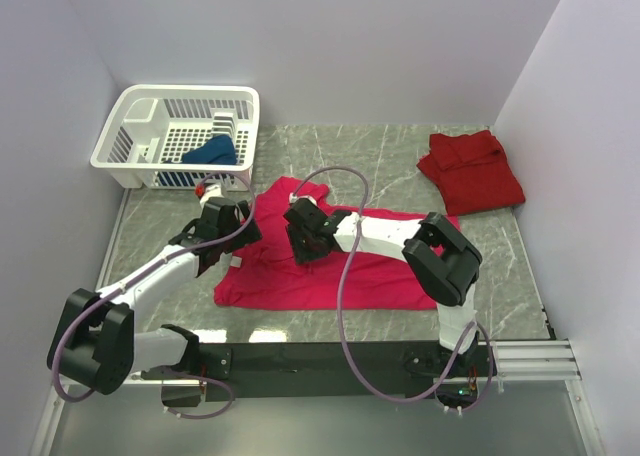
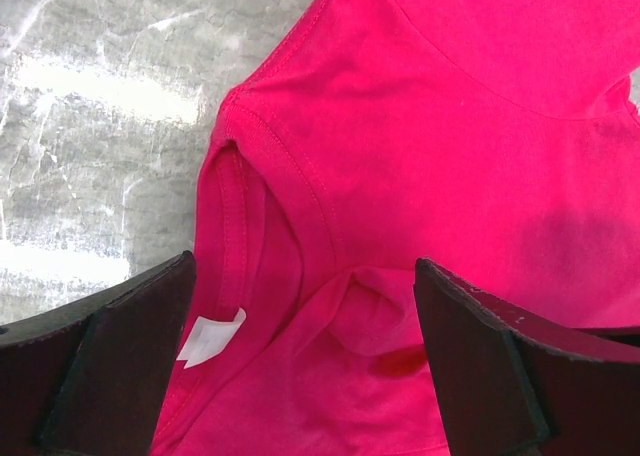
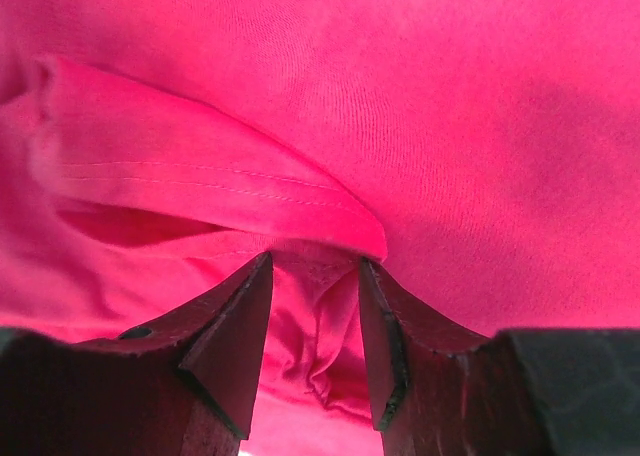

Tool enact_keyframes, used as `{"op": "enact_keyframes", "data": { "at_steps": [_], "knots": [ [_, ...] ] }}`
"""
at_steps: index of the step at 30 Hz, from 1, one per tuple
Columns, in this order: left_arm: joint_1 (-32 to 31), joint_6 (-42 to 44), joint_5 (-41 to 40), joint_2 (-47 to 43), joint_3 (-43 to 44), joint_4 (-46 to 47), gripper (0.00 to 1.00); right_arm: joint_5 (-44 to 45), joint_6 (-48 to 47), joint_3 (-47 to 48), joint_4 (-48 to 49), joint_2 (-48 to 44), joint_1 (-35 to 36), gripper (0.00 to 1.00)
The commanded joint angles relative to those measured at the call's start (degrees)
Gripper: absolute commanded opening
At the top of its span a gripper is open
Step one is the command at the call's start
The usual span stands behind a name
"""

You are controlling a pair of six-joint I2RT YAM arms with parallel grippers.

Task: Fold and stack the t-shirts
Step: Fold the tshirt

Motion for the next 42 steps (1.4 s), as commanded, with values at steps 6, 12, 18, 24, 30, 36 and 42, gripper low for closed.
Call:
{"op": "enact_keyframes", "data": {
  "at_steps": [6,12,18,24,30,36,42],
  "knots": [
    [-0.41,0.59,-0.03,-2.89,-0.30,-0.18,0.96,1.63,1.02,-0.02,1.08,0.88,0.40,0.42],
    [-0.59,0.33,-0.03,-3.68,-0.48,-0.70,0.96,3.91,1.73,-1.51,1.35,-0.96,0.48,0.17],
    [-3.04,-0.02,-0.64,-3.77,-0.57,-1.40,0.95,5.32,3.48,-3.79,1.52,-2.90,0.48,0.09],
    [-7.44,-1.78,0.06,-3.42,-0.92,-1.41,0.95,6.47,6.21,-7.22,3.01,-5.01,0.14,0.09],
    [-9.90,-3.98,1.82,-1.49,-1.97,1.49,0.95,6.03,8.32,-9.51,4.07,-5.71,-0.13,0.13],
    [-10.69,-5.64,5.68,1.94,-1.27,5.97,0.95,5.06,9.11,-11.97,6.79,-7.64,-0.39,0.22],
    [-10.87,-6.27,6.30,5.98,-1.09,8.69,0.94,4.89,9.55,-13.73,7.93,-10.71,-0.39,0.30]
  ]
}}
